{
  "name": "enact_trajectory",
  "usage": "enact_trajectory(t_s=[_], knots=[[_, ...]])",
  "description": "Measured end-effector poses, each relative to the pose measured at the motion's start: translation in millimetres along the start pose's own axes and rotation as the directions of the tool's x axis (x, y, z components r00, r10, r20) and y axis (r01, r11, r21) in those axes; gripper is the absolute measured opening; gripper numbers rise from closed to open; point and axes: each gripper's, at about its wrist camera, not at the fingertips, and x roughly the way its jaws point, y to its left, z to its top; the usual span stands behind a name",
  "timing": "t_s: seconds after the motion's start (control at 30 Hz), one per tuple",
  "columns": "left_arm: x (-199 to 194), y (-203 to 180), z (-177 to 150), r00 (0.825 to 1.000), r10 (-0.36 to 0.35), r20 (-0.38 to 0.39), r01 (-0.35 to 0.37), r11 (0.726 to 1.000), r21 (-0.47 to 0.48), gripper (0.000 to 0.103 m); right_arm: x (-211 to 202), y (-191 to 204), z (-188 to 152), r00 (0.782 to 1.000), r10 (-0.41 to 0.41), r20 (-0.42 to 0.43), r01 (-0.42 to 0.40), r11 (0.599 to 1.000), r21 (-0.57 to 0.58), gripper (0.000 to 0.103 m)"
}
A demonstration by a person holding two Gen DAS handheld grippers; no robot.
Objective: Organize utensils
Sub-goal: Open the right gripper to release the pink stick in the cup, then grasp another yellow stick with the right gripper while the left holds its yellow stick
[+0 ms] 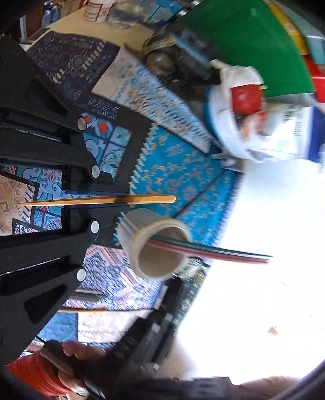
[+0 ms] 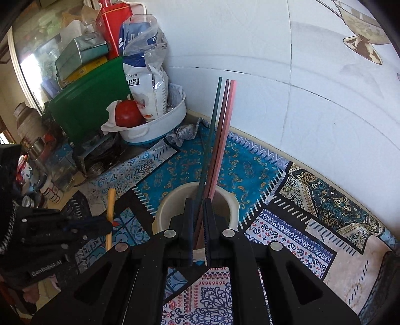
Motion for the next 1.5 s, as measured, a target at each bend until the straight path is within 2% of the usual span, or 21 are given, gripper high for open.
enact_trajectory(t_s=[0.17, 0.23, 0.33, 0.37, 0.43, 0.53, 0.6, 0.77, 0.9, 1.07, 1.2, 1.3, 1.4, 1.5], knots=[[-28.2, -8.5, 12.4, 0.996, -0.049, 0.078, 0.048, 0.999, 0.013, 0.0, -15.0, 1.6, -3.3, 1.0, -0.007, -0.014, 0.007, 1.0, 0.01, 0.008], [-38.2, -13.4, 15.3, 0.993, -0.052, 0.107, 0.049, 0.998, 0.037, 0.0, -21.2, 0.5, -5.0, 1.0, -0.01, -0.013, 0.01, 1.0, 0.021, 0.011], [-41.0, -21.5, 19.3, 0.991, -0.052, 0.124, 0.042, 0.996, 0.082, 0.0, -28.6, -0.8, -7.1, 0.999, -0.039, -0.008, 0.039, 0.999, 0.023, 0.025], [-36.0, -21.7, 20.1, 0.992, -0.048, 0.115, 0.037, 0.995, 0.091, 0.0, -30.9, -0.7, -7.6, 0.999, -0.047, -0.003, 0.047, 0.999, 0.024, 0.029], [-22.7, -19.8, 23.6, 0.997, -0.045, 0.068, 0.038, 0.995, 0.093, 0.0, -34.8, -1.9, -10.2, 0.999, -0.051, 0.002, 0.051, 0.998, 0.035, 0.031], [15.5, -8.2, 23.7, 0.999, 0.001, -0.034, 0.001, 0.997, 0.072, 0.009, -37.2, -5.1, -16.4, 0.998, -0.059, -0.01, 0.06, 0.997, 0.052, 0.031], [46.4, 1.6, 20.0, 0.992, 0.05, -0.115, -0.043, 0.997, 0.066, 0.022, -38.0, -10.7, -23.9, 0.996, -0.083, -0.024, 0.085, 0.994, 0.071, 0.031], [108.2, 27.6, 2.4, 0.959, 0.07, -0.274, -0.077, 0.997, -0.015, 0.023, -38.2, -37.1, -52.3, 0.984, -0.159, -0.085, 0.171, 0.972, 0.16, 0.031], [129.6, 29.5, -3.2, 0.951, 0.089, -0.296, -0.096, 0.995, -0.009, 0.023, -36.6, -61.4, -84.2, 0.958, -0.23, -0.172, 0.265, 0.939, 0.22, 0.031], [144.7, 29.3, -0.5, 0.947, 0.127, -0.296, -0.13, 0.991, 0.009, 0.022, -40.1, -74.0, -120.9, 0.933, -0.248, -0.26, 0.318, 0.907, 0.275, 0.031], [151.5, 25.9, 5.7, 0.952, 0.17, -0.255, -0.162, 0.985, 0.052, 0.022, -41.1, -76.9, -150.9, 0.912, -0.25, -0.325, 0.348, 0.891, 0.29, 0.031], [155.3, 21.9, 10.6, 0.956, 0.177, -0.233, -0.162, 0.983, 0.08, 0.02, -38.2, -74.6, -167.7, 0.909, -0.211, -0.36, 0.329, 0.893, 0.307, 0.031], [157.4, 16.4, 16.8, 0.959, 0.173, -0.226, -0.153, 0.983, 0.103, 0.007, -30.6, -71.2, -178.0, 0.909, -0.175, -0.379, 0.305, 0.898, 0.317, 0.031], [157.5, 13.7, 18.3, 0.959, 0.171, -0.227, -0.146, 0.982, 0.121, 0.005, -23.8, -65.3, -179.5, 0.904, -0.178, -0.388, 0.307, 0.902, 0.302, 0.023]])
